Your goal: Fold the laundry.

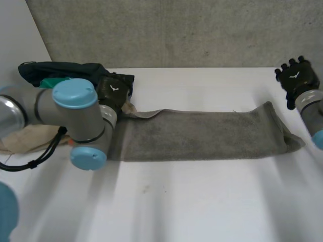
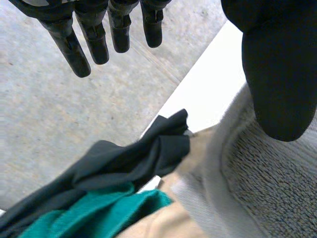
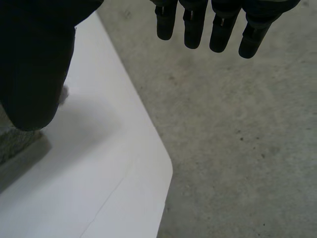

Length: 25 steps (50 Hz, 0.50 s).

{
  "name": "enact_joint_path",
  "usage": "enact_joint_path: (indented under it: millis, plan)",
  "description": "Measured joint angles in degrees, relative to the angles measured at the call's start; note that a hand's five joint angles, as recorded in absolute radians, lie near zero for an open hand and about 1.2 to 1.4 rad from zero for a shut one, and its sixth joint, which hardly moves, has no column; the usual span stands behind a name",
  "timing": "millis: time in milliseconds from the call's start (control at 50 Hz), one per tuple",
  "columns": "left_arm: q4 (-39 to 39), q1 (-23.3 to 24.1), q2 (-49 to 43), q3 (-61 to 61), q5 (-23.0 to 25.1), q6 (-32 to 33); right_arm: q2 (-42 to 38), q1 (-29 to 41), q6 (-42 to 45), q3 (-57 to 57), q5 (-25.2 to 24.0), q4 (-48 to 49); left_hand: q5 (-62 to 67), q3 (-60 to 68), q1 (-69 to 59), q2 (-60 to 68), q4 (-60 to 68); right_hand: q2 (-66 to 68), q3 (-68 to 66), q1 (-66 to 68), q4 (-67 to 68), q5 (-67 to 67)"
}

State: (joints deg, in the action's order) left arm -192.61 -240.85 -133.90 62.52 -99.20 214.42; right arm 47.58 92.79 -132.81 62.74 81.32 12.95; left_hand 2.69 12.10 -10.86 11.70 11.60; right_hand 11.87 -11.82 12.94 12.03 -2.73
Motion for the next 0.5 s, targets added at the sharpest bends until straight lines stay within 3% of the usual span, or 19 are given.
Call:
enact_joint_path:
  millis: [120,260,500]
  plan:
    - [-0.1,-0.7,8.1,7.5,0.3,-0.3,7.6,-4.2,-3.4,3.7,-4.9,-8.9,0.0,0.0,0.0,0.0,0.0,0.0,0.0,0.0,0.0,0.0]
    - [-0.3,-3.0,12.6,14.1,0.8,-0.6,10.1,-10.4,-3.7,7.8,-11.4,-19.9,0.0,0.0,0.0,0.0,0.0,3.9,-4.0,2.6,3.8,-3.4]
    - [-0.9,-5.9,11.6,15.5,9.1,-4.9,9.6,-13.5,-0.4,17.8,-20.7,-18.4,0.0,0.0,0.0,0.0,0.0,10.2,-11.3,10.2,11.2,-11.1]
